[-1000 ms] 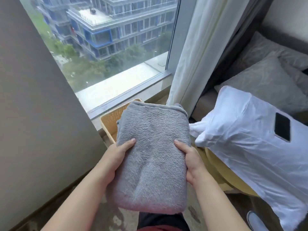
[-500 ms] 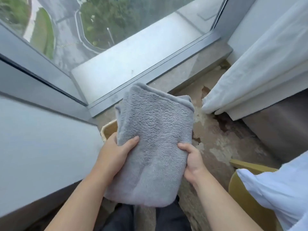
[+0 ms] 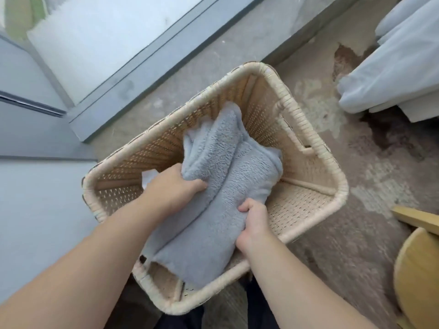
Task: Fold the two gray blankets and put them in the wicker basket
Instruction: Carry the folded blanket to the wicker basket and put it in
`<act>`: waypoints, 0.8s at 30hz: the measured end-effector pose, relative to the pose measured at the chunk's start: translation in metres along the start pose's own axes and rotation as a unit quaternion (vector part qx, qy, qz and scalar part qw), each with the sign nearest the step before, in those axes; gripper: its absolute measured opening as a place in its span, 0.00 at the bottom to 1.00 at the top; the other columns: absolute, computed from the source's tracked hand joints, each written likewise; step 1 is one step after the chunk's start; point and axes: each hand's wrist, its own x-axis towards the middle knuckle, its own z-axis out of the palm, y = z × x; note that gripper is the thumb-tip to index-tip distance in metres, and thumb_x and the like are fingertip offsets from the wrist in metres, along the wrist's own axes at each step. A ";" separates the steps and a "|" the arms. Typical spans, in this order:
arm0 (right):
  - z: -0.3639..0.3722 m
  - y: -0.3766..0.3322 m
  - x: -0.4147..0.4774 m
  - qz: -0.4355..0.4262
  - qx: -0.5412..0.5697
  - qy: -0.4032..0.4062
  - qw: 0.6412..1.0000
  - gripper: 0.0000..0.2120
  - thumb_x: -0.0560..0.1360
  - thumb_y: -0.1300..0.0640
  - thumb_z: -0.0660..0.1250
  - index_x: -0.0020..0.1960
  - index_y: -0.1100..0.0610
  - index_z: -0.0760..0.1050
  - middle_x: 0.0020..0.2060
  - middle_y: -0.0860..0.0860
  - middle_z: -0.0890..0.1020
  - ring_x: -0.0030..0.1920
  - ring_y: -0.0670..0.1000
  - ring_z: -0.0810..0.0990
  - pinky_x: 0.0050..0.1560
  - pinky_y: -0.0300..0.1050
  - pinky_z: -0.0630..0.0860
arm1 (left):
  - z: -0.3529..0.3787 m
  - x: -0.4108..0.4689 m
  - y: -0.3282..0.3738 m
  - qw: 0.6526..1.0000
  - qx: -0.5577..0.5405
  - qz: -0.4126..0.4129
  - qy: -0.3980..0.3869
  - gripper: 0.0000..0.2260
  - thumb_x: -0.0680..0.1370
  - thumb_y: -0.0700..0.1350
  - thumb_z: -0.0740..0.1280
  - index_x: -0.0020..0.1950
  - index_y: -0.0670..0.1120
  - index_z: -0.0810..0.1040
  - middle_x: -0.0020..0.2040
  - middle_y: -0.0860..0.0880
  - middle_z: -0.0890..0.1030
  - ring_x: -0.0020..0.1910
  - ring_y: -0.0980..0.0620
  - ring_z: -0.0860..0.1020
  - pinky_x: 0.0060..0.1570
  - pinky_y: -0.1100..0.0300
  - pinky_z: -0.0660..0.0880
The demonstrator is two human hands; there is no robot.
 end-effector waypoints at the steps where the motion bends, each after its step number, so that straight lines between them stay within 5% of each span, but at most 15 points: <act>1: 0.000 0.000 0.007 -0.006 0.005 0.014 1.000 0.08 0.61 0.67 0.56 0.38 0.60 0.71 0.35 0.57 0.77 0.34 0.56 0.78 0.41 0.46 0.77 | 0.005 0.012 0.000 1.000 0.003 -0.002 -0.011 0.19 0.68 0.60 0.69 0.54 0.51 0.76 0.49 0.52 0.80 0.45 0.51 0.76 0.44 0.57 0.72; 5: 0.007 -0.002 0.025 -0.028 0.078 0.050 0.995 0.11 0.56 0.66 0.57 0.36 0.60 0.72 0.36 0.56 0.79 0.37 0.59 0.81 0.51 0.55 0.78 | 0.009 0.051 0.013 0.999 0.010 0.039 -0.014 0.16 0.68 0.57 0.69 0.51 0.49 0.78 0.45 0.51 0.80 0.40 0.54 0.74 0.34 0.63 0.67; 9: 0.019 -0.002 0.054 -0.016 0.142 0.027 0.989 0.13 0.56 0.65 0.56 0.39 0.59 0.73 0.40 0.56 0.80 0.46 0.60 0.80 0.59 0.60 0.74 | 0.009 0.083 0.027 0.992 0.062 0.104 0.020 0.22 0.59 0.59 0.65 0.49 0.50 0.77 0.45 0.49 0.80 0.44 0.45 0.76 0.41 0.55 0.73; 14: 0.023 0.002 0.119 -0.001 0.174 0.042 0.984 0.17 0.59 0.66 0.55 0.43 0.60 0.78 0.40 0.58 0.82 0.43 0.60 0.82 0.46 0.53 0.79 | 0.023 0.145 0.029 0.982 0.101 0.159 -0.020 0.16 0.59 0.59 0.66 0.43 0.55 0.74 0.39 0.56 0.78 0.38 0.54 0.75 0.35 0.59 0.70; 18: 0.010 0.009 0.157 -0.022 0.091 0.133 0.987 0.18 0.70 0.69 0.53 0.51 0.61 0.78 0.45 0.58 0.83 0.45 0.59 0.81 0.52 0.55 0.78 | 0.059 0.201 0.004 0.958 0.236 0.145 -0.068 0.21 0.70 0.64 0.66 0.57 0.55 0.72 0.52 0.51 0.79 0.49 0.49 0.77 0.48 0.54 0.76; 21: 0.006 0.015 0.170 -0.018 -0.014 0.206 0.978 0.12 0.75 0.68 0.53 0.47 0.60 0.75 0.53 0.59 0.81 0.48 0.58 0.81 0.56 0.57 0.77 | 0.075 0.217 -0.021 0.959 0.267 0.093 0.022 0.26 0.73 0.61 0.67 0.62 0.45 0.70 0.58 0.44 0.76 0.56 0.43 0.75 0.51 0.53 0.73; 23: 0.012 0.012 0.165 -0.031 -0.179 0.278 0.943 0.13 0.77 0.65 0.55 0.56 0.61 0.76 0.57 0.59 0.79 0.54 0.58 0.79 0.57 0.52 0.77 | 0.081 0.206 -0.026 0.970 0.194 0.099 0.107 0.24 0.74 0.57 0.68 0.63 0.45 0.69 0.59 0.43 0.76 0.58 0.42 0.74 0.51 0.51 0.71; 24: 0.014 0.009 0.160 -0.053 -0.300 0.332 0.893 0.14 0.78 0.63 0.56 0.61 0.62 0.74 0.61 0.59 0.76 0.58 0.58 0.77 0.58 0.49 0.75 | 0.085 0.194 -0.027 0.969 0.149 0.115 0.161 0.21 0.75 0.54 0.67 0.63 0.45 0.70 0.59 0.43 0.76 0.58 0.42 0.74 0.52 0.51 0.70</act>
